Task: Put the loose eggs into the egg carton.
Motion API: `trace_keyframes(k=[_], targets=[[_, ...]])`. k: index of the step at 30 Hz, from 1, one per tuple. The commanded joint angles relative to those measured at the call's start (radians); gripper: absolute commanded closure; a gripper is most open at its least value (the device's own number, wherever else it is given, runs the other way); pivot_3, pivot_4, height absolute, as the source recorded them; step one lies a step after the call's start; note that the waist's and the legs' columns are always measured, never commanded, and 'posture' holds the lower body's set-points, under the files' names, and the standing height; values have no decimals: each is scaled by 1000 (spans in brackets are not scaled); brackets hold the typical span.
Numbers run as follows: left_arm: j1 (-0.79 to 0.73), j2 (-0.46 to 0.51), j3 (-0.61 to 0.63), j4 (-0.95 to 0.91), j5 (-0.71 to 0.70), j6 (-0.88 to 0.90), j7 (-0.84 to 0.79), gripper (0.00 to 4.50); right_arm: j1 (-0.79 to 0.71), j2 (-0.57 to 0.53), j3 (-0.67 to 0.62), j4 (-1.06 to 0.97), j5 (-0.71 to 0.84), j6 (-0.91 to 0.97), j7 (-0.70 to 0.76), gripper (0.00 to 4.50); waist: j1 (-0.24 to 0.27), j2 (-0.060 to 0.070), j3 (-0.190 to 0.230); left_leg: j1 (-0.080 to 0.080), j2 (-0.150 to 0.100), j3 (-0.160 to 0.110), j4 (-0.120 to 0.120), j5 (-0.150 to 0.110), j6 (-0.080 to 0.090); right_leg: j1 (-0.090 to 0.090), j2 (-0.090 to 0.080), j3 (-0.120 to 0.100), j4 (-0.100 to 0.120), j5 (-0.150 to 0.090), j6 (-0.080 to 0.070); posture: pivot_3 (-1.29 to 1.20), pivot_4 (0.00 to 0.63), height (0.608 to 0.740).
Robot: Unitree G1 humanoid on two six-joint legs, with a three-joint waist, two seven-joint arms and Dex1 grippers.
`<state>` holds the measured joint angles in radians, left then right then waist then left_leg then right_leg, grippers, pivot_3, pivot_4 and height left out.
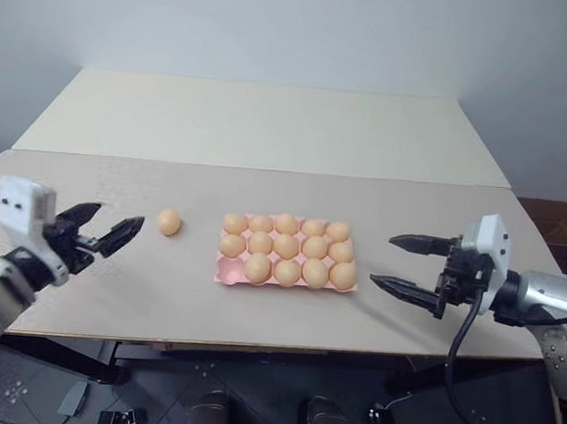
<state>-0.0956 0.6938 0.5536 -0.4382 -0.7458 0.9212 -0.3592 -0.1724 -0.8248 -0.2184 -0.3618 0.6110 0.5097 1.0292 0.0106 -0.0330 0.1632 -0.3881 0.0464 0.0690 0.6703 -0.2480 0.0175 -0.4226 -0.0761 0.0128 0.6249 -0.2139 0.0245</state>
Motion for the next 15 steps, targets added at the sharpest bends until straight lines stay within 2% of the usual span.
trace_keyframes(k=[1, 5, 15], targets=[[-80, -22, -76, 40, 60, 55, 120, 32, -7, 2, -20, -36, 17, -4, -19, 0, -2, 0, 0, 0, 0, 0, 0, 0, 0, 0, 0, 0, 0, 0, 0, 0, 150, 740], [-205, -78, -155, 140, 104, 118, 204, 32, -14, 8, -10, -36, 12, -14, -26, 0, -5, -1, 0, 1, 0, 0, 0, 0, 0, 0, 1, 0, 0, 0, 0, 0, 150, 740], [-354, -99, -314, 421, 224, 84, 140, 32, -26, 11, -9, -45, 21, -15, -29, 0, -5, -1, 0, 0, -1, -1, 0, 0, 0, 0, 0, 0, 0, 1, 0, 0, 150, 740]])
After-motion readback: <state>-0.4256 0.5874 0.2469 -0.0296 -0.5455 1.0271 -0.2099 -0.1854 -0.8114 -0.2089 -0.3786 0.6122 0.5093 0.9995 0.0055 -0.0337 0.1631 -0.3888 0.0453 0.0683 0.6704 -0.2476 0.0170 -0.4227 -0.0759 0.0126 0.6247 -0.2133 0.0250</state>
